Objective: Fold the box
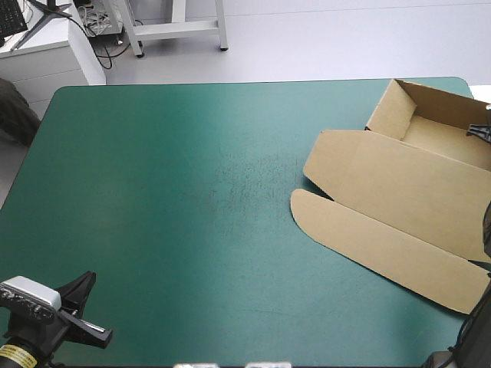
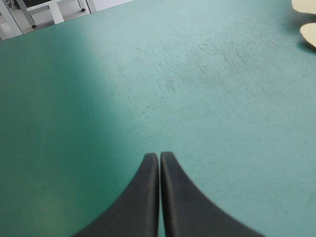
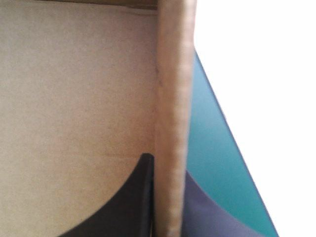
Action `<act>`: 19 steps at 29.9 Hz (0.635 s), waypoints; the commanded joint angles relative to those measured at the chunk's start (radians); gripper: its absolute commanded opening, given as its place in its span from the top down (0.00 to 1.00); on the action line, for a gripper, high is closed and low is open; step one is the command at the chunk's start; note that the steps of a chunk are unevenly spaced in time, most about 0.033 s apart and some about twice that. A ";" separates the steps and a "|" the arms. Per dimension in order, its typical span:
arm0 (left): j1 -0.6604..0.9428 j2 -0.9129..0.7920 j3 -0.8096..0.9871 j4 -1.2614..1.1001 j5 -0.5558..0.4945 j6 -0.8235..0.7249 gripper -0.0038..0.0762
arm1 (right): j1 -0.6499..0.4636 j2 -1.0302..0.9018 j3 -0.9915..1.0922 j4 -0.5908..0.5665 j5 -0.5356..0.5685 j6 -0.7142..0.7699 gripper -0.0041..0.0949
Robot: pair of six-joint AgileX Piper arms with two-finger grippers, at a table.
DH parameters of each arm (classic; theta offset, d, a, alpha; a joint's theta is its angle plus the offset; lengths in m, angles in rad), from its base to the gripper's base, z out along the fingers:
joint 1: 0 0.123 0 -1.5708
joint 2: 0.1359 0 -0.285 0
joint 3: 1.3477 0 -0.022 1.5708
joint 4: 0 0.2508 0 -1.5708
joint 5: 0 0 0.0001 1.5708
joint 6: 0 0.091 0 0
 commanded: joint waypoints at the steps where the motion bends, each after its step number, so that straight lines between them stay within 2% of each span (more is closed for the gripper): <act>1: -0.004 0.014 -0.025 0.001 -0.073 -0.009 0.96 | -0.048 -0.067 -0.028 -0.021 0.015 -0.023 0.98; 5: -0.004 0.014 -0.025 0.001 -0.073 -0.009 0.96 | -0.058 -0.051 -0.028 0.029 0.015 -0.023 0.97; 7: -0.004 0.014 -0.025 0.001 -0.073 -0.009 0.96 | -0.058 -0.036 -0.027 0.078 0.015 -0.044 0.93; 10: -0.004 0.014 -0.025 0.001 -0.073 -0.009 0.96 | -0.058 -0.028 -0.023 0.145 0.015 -0.109 0.75; 14: -0.004 0.014 -0.025 0.009 -0.073 -0.009 0.96 | -0.058 -0.032 -0.023 0.086 0.015 -0.117 0.49; 16: -0.004 0.014 -0.025 0.013 -0.071 -0.009 0.96 | -0.060 -0.039 -0.023 0.050 0.015 -0.117 0.44; 19: -0.004 0.014 -0.025 0.019 -0.069 -0.009 0.96 | -0.070 -0.070 -0.025 0.046 0.015 -0.117 0.44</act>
